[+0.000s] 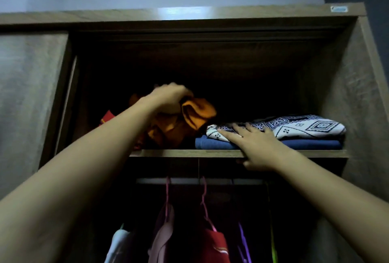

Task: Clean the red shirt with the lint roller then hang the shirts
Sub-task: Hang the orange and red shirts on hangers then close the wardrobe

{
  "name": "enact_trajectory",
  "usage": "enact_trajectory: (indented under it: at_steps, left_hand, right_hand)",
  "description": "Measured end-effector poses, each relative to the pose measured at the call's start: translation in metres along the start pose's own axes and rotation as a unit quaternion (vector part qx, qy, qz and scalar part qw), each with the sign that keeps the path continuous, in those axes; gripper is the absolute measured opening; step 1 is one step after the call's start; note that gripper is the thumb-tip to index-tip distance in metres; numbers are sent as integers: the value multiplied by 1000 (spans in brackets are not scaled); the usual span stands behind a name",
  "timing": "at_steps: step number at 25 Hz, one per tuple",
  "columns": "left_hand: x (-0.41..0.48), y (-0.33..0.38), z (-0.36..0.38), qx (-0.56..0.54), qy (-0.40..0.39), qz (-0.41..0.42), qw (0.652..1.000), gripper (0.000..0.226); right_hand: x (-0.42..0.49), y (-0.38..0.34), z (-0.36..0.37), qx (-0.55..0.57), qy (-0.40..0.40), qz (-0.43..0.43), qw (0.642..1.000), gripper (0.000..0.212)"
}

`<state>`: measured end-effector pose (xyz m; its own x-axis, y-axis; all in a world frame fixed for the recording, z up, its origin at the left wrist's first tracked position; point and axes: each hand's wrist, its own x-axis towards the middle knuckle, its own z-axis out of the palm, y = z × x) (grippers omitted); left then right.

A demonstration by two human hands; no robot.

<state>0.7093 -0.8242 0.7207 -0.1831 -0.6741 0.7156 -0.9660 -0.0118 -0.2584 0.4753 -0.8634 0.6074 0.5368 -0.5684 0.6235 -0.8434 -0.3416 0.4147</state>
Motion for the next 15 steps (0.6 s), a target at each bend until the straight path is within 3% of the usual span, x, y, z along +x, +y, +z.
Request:
enact_trajectory:
  at_steps: [4, 8, 11, 15]
  left_hand:
    - [-18, -2, -29, -138, 188, 4, 973, 49]
    - [-56, 14, -47, -97, 235, 21, 967, 50]
    - [-95, 23, -20, -8, 193, 105, 975, 47]
    - [-113, 23, 26, 79, 42, 100, 991, 67]
  right_hand:
    - [-2, 0, -1, -1, 3, 7, 1000, 91]
    - [-3, -2, 2, -11, 13, 14, 1000, 91]
    - [-6, -4, 4, -10, 35, 19, 999, 91]
    - [-9, -7, 6, -3, 50, 38, 998, 95]
